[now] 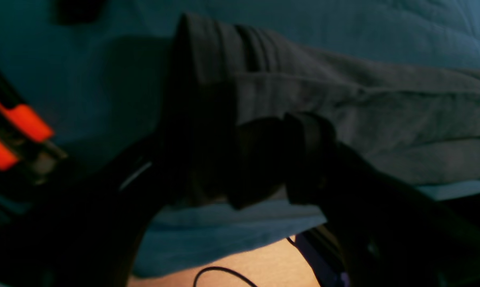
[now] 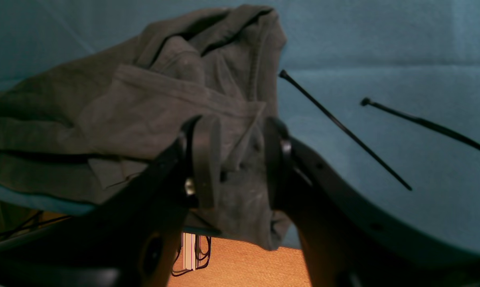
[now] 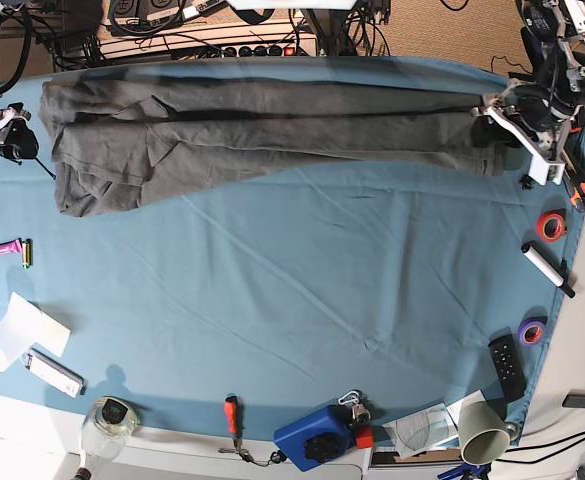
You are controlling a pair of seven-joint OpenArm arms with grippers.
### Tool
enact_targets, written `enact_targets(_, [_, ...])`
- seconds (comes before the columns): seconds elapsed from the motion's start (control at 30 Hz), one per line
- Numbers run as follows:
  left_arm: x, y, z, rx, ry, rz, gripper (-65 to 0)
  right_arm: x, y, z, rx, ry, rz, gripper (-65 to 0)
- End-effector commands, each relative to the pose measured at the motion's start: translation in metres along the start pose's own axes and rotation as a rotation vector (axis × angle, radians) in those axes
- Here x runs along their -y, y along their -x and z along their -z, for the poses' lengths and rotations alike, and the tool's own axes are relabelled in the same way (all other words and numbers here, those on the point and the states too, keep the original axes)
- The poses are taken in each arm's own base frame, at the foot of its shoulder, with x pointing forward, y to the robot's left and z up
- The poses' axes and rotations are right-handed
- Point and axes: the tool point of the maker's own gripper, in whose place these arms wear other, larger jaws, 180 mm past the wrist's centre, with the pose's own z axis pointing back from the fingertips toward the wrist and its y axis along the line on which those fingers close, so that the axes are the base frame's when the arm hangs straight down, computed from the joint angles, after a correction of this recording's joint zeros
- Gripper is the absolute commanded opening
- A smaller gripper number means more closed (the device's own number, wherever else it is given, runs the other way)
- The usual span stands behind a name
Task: Fold the T-shirt properly
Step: 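Regrasp the folded strip ends with both grippers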
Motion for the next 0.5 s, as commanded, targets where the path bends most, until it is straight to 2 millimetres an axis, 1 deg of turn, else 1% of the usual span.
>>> enact_targets(0.0, [0.002,-0.01,-0.003,0.037,0.001,0.022,-29.6,0.002,-0.018,-0.008,0.041,0.011,-0.037,-46.0])
enact_targets(0.07, [0.0,-0.011,-0.002,0.041,-0.012,0.028,-30.2,0.002,-0.018,-0.008,0.041,0.011,-0.037,-46.0])
enact_targets(0.2, [-0.003,-0.009,0.001,0.031,-0.047,0.037,-34.0,0.002,-0.018,-0.008,0.042,0.011,-0.037,-46.0])
enact_targets(0.37, [-0.005,-0.008,0.002,0.024,-0.064,0.049,-34.0,0.004,-0.015,-0.007,0.028,0.023,-0.039,-46.0])
enact_targets(0.47, [-0.005,-0.009,0.002,0.025,-0.065,0.05,-34.0,0.011,-0.007,0.001,0.006,0.08,-0.037,-46.0])
